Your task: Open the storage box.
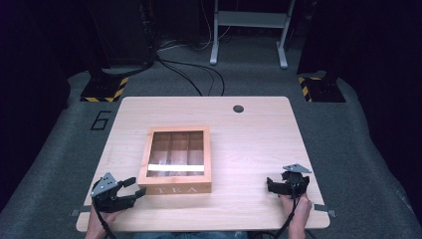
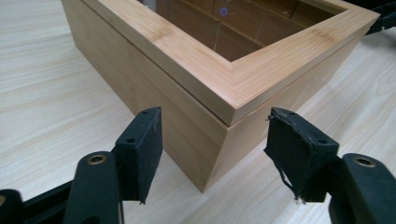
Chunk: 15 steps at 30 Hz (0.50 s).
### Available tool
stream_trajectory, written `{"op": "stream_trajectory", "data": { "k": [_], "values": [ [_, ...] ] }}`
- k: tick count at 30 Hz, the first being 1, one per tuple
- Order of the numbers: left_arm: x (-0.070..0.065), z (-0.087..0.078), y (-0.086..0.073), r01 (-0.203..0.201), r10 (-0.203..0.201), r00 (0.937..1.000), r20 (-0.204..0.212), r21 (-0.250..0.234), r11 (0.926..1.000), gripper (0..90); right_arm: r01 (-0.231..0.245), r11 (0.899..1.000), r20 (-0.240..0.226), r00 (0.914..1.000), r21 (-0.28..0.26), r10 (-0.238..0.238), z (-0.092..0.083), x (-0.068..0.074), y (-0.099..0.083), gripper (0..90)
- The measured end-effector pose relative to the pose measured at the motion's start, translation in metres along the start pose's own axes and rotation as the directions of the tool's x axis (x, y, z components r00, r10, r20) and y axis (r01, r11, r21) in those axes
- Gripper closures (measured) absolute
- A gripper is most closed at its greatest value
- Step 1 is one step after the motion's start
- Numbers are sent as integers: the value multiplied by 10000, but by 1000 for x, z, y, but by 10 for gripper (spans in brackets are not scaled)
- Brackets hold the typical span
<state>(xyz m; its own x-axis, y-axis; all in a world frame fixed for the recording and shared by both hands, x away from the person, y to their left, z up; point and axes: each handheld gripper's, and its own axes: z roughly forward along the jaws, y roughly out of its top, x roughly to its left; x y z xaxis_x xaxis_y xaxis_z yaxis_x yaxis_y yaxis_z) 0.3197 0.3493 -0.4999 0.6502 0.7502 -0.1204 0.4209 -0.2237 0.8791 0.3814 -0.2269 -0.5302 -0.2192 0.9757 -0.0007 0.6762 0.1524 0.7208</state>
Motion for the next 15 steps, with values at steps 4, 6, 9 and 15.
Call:
{"op": "stream_trajectory", "data": {
  "k": [4,6,9,15],
  "values": [
    [-1,2,0,-46,46,10000,-4,-43,10000,388,0,10000,-1,10000,0,0,0,0,0,2],
    [-2,3,1,-61,61,9999,133,-30,10000,400,6,10000,1,10000,-1,-6,0,0,0,1],
    [-2,4,3,-122,122,9997,190,11,9999,408,2,10000,-1,10000,-2,-2,0,0,0,2],
    [-4,8,-1,-91,93,9998,151,-147,9999,406,1,10000,-1,10000,-2,-1,0,0,0,2]
  ]
}}
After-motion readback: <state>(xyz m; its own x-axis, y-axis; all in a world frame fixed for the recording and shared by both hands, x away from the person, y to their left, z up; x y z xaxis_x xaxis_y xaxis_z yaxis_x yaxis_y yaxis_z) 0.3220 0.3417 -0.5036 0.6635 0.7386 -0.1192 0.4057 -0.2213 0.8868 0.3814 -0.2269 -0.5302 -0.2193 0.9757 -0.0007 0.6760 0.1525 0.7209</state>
